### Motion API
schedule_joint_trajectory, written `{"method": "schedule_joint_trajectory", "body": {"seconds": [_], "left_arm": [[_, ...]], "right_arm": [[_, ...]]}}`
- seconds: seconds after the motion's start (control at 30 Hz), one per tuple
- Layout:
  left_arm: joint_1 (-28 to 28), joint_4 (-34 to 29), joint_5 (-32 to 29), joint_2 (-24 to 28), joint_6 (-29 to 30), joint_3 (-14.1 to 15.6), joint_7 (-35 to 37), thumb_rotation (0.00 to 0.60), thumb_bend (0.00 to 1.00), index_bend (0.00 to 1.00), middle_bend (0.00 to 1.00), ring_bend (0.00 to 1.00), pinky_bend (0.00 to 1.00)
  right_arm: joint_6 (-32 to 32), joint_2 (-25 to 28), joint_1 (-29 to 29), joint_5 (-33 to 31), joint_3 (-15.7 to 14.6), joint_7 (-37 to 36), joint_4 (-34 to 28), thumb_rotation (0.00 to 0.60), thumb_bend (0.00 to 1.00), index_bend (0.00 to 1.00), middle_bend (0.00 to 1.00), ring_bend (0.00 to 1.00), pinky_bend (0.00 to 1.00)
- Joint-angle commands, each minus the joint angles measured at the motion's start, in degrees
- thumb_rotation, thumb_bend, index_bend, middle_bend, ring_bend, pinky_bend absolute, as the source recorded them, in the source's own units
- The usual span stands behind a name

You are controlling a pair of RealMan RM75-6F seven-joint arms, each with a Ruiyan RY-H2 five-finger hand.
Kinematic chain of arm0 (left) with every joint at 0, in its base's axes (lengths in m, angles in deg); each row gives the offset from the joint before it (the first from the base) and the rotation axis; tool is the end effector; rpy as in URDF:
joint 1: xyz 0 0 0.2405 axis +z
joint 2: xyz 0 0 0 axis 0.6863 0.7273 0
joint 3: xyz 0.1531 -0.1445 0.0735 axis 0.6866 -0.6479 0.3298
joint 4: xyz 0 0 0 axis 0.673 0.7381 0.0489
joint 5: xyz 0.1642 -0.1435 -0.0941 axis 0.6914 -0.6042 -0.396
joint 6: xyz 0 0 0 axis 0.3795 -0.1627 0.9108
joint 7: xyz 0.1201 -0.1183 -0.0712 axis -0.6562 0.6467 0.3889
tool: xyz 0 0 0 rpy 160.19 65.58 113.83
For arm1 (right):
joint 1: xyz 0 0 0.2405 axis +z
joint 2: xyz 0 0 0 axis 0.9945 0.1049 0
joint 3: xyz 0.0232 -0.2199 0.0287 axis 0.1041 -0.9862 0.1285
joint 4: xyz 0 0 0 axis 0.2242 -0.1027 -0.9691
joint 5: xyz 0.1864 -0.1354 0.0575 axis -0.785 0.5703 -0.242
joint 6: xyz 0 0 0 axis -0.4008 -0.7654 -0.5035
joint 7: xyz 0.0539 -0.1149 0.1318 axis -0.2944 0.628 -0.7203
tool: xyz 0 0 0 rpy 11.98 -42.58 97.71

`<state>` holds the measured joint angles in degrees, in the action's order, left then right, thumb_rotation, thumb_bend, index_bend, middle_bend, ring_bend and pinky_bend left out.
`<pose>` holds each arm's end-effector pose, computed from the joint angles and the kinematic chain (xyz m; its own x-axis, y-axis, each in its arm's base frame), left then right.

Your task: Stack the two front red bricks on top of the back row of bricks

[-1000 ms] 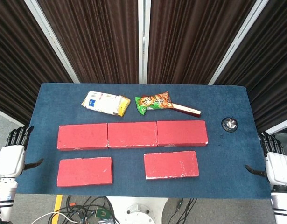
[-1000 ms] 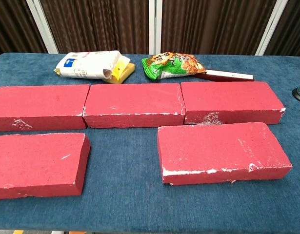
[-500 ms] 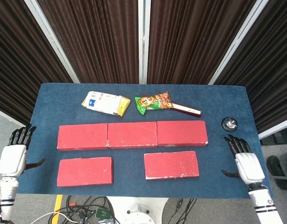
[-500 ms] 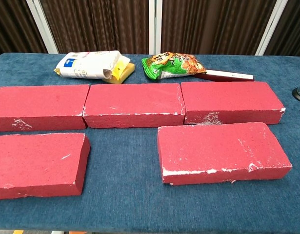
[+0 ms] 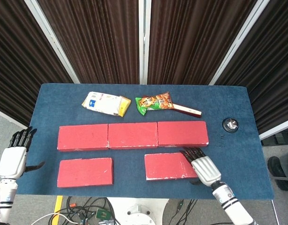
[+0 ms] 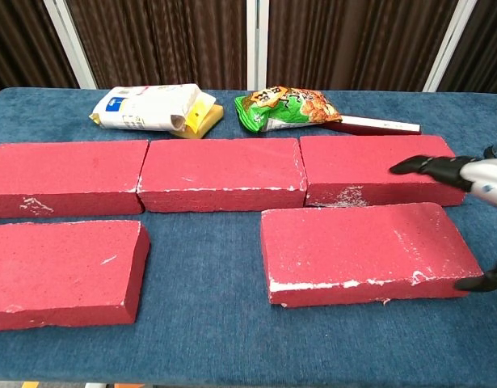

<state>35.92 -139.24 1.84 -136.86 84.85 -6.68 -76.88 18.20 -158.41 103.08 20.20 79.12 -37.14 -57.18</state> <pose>-0.2752 0.2333 0.0978 0.3552 0.0444 0.9338 0.9344 0.0136 -0.3560 -0.1688 -0.2299 -0.0346 0.4509 -0.3879 0.8039 -0.8756 -0.3671 0.3140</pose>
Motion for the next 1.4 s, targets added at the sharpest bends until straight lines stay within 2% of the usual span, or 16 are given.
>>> {"method": "schedule_joint_trajectory", "body": {"seconds": [0.03, 0.33, 0.73, 0.97, 1.27, 1.4], "left_arm": [[0.5, 0.1, 0.1, 0.2, 0.5, 0.2, 0.5, 0.6, 0.0, 0.0, 0.0, 0.0, 0.0], [0.5, 1.0, 0.1, 0.4, 0.3, 0.4, 1.8, 0.6, 0.0, 0.0, 0.0, 0.0, 0.0], [0.4, 1.1, -0.5, 1.0, 0.0, 0.0, 1.8, 0.6, 0.0, 0.0, 0.0, 0.0, 0.0], [0.6, 1.3, -0.7, 1.2, 0.2, 0.0, 2.4, 0.6, 0.0, 0.0, 0.0, 0.0, 0.0], [0.7, 1.5, -0.4, 1.1, 0.4, -0.1, 2.8, 0.6, 0.0, 0.0, 0.0, 0.0, 0.0], [0.7, 1.4, -0.5, 1.2, 0.4, -0.1, 2.7, 0.6, 0.0, 0.0, 0.0, 0.0, 0.0]], "right_arm": [[-1.6, -3.7, 1.9, -4.1, 0.8, 4.5, 0.4, 0.6, 0.0, 0.0, 0.0, 0.0, 0.0], [-2.4, -8.0, 4.3, -12.3, 1.0, 10.5, 0.8, 0.6, 0.0, 0.0, 0.0, 0.0, 0.0], [-3.2, -9.5, 7.4, -16.4, 1.8, 10.7, 1.8, 0.6, 0.0, 0.0, 0.0, 0.0, 0.0], [-4.4, -10.0, 9.2, -19.1, 0.8, 11.6, 2.1, 0.6, 0.0, 0.0, 0.0, 0.0, 0.0], [-2.6, -11.6, 9.8, -18.8, -0.2, 11.2, 2.9, 0.6, 0.0, 0.0, 0.01, 0.0, 0.0], [-1.2, -12.1, 9.6, -17.6, -0.4, 10.3, 3.3, 0.6, 0.0, 0.0, 0.08, 0.01, 0.02]]}}
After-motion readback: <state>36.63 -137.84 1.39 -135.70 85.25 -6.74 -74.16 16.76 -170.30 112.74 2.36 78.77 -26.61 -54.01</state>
